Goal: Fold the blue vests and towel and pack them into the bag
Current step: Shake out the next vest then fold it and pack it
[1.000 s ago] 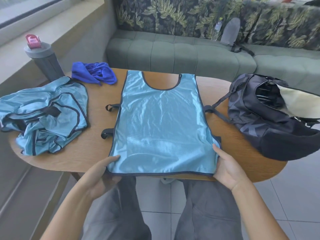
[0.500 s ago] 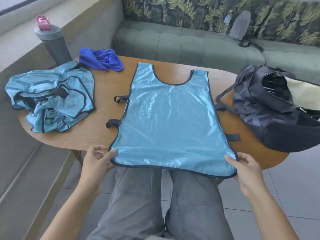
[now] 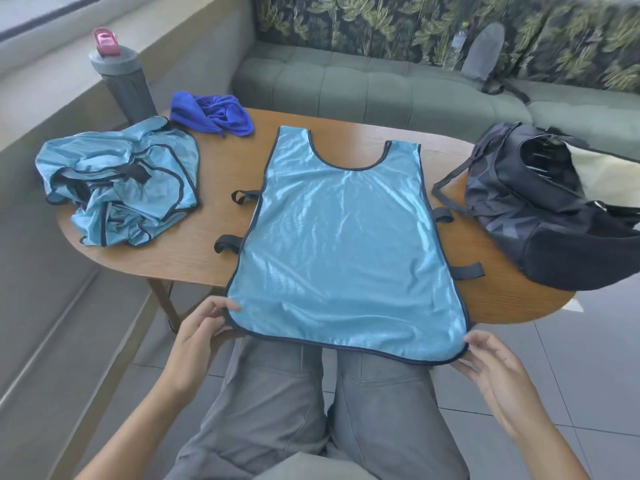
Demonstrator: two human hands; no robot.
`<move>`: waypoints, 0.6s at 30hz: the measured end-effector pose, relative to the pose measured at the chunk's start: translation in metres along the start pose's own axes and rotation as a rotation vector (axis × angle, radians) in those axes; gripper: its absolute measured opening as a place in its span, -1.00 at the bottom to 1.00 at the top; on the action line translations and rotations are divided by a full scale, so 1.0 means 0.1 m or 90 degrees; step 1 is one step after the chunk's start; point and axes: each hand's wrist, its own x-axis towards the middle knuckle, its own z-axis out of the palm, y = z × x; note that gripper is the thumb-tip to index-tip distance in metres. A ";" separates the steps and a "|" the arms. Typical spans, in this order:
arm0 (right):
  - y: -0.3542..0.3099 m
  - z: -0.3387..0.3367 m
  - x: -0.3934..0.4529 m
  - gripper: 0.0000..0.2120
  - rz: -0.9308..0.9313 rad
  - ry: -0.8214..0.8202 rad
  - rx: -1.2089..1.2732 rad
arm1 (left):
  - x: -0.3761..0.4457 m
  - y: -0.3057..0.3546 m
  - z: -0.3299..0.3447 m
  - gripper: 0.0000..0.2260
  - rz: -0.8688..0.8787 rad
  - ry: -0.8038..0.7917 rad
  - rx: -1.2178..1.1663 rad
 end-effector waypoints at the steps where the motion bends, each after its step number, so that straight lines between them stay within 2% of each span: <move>1: 0.01 -0.05 0.01 -0.84 -0.011 0.000 -0.051 | -0.01 0.06 0.00 -0.60 0.010 -0.007 0.014; 3: -0.06 -0.07 -0.02 -0.66 -0.062 -0.003 -0.184 | -0.01 0.18 0.02 -0.54 0.040 -0.012 0.079; 6: -0.24 0.00 -0.03 -0.59 -0.178 0.030 -0.345 | 0.01 0.30 0.04 -0.66 0.089 0.057 0.161; 9: -0.35 0.04 0.02 -0.69 -0.265 0.057 -0.443 | 0.06 0.33 -0.02 -0.82 0.120 0.127 0.228; 12: -0.47 0.06 -0.01 -0.90 -0.309 0.064 -0.512 | 0.03 0.36 -0.09 -0.69 0.259 0.136 0.388; 15: -0.53 0.07 -0.17 -0.94 -0.385 0.045 -0.455 | -0.09 0.43 -0.16 -0.87 0.398 0.098 0.466; 18: -0.56 0.15 -0.36 -0.88 -0.406 0.083 -0.337 | -0.21 0.45 -0.20 -0.84 0.411 0.087 0.410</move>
